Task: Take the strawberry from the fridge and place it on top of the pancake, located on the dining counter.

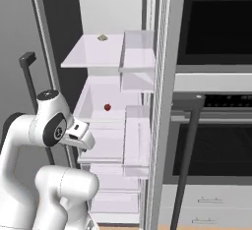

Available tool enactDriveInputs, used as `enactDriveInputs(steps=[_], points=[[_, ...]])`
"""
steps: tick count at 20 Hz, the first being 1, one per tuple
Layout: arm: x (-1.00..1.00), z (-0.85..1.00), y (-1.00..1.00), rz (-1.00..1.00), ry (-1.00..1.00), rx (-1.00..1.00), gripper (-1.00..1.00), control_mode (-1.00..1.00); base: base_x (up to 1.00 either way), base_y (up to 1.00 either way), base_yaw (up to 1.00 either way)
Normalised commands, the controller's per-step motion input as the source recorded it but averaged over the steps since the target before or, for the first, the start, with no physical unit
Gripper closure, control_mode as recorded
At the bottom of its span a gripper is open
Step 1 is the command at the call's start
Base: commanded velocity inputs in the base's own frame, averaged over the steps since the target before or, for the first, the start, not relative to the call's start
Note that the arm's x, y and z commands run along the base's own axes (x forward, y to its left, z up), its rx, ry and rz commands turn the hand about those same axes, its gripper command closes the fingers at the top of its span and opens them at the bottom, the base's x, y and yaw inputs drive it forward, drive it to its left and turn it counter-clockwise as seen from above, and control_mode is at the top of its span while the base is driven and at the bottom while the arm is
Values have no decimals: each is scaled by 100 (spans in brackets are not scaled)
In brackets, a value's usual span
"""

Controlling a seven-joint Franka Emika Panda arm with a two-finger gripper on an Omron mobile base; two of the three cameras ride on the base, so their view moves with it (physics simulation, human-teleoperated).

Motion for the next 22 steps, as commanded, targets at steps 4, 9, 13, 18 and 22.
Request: enactDriveInputs(steps=[4, 9, 13, 18, 22], points=[[0, 0, 0, 0, 0, 0, -100, 100, 29, -24, 4], [0, 0, 0, 0, 0, 0, -100, 100, 17, -46, 3], [0, 0, 0, 0, 0, 0, -100, 100, 21, -21, 2], [0, 0, 0, 0, 0, 0, -100, 100, 26, 0, 1], [0, 0, 0, 0, 0, 0, -100, 100, 31, 0, 0]])
